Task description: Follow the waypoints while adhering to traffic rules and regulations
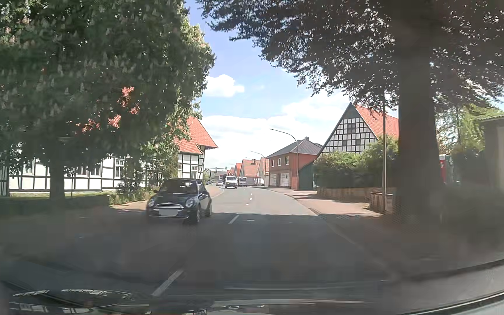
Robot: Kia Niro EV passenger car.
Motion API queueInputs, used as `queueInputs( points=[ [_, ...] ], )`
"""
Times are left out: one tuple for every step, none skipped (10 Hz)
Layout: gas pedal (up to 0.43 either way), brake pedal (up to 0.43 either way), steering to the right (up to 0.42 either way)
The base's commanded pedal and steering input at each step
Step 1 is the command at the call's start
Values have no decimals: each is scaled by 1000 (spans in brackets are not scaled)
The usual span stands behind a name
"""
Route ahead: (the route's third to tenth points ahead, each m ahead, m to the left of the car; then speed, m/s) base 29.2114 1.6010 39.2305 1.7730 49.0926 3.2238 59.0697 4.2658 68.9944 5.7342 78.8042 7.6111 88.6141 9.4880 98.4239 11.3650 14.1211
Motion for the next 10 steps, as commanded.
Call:
queueInputs(
  points=[
    [169, 0, -3],
    [169, 0, -2],
    [169, 0, -3],
    [169, 0, -4],
    [169, 0, -5],
    [169, 0, -6],
    [169, 0, -5],
    [169, 0, -5],
    [169, 0, -5],
    [169, 0, -5]
  ],
)
